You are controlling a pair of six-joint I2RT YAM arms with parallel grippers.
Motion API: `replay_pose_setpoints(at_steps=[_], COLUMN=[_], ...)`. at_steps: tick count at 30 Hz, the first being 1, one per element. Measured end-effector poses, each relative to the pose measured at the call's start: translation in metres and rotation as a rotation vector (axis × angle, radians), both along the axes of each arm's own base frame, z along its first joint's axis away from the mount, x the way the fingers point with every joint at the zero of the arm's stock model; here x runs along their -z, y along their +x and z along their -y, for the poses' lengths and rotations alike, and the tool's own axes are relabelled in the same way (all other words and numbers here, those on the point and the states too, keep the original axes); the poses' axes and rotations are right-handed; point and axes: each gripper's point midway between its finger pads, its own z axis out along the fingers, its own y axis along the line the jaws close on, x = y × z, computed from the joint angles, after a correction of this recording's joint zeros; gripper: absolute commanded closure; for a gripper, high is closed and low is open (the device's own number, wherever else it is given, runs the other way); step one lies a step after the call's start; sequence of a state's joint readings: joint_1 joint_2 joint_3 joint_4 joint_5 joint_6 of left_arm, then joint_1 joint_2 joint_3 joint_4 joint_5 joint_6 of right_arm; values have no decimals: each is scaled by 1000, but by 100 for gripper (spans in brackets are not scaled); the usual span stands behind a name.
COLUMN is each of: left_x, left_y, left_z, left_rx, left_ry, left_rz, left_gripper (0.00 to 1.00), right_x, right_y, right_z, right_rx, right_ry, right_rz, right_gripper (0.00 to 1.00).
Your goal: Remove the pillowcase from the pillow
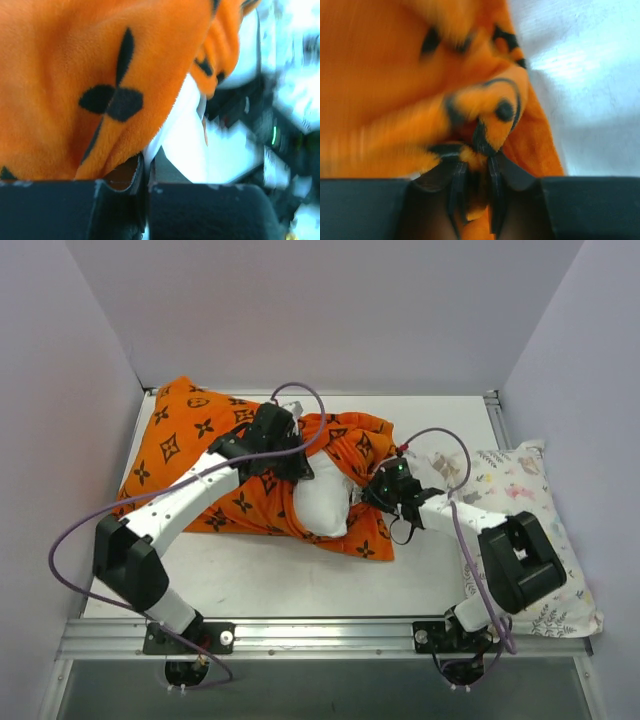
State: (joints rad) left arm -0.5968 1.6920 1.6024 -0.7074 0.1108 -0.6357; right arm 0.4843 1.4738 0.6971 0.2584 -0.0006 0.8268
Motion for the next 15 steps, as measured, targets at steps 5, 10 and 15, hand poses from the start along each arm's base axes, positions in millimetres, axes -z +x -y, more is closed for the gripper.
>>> replay_pose_setpoints(at_steps=[5,10,15], left_x=[15,38,36], left_y=[-71,-87,-82], left_z=[-12,-18,-11], left_rx=[54,44,41], left_ry=[-75,-129,-167], left_rz=[41,68,97], left_gripper=[100,100,100], right_x=[14,5,-44], right_y=[11,4,-21], right_z=[-2,1,10], right_rx=[-60,-130,-151], right_ry=[-37,-104,-180], right_rz=[-56,-56,53], right_gripper=[55,32,28])
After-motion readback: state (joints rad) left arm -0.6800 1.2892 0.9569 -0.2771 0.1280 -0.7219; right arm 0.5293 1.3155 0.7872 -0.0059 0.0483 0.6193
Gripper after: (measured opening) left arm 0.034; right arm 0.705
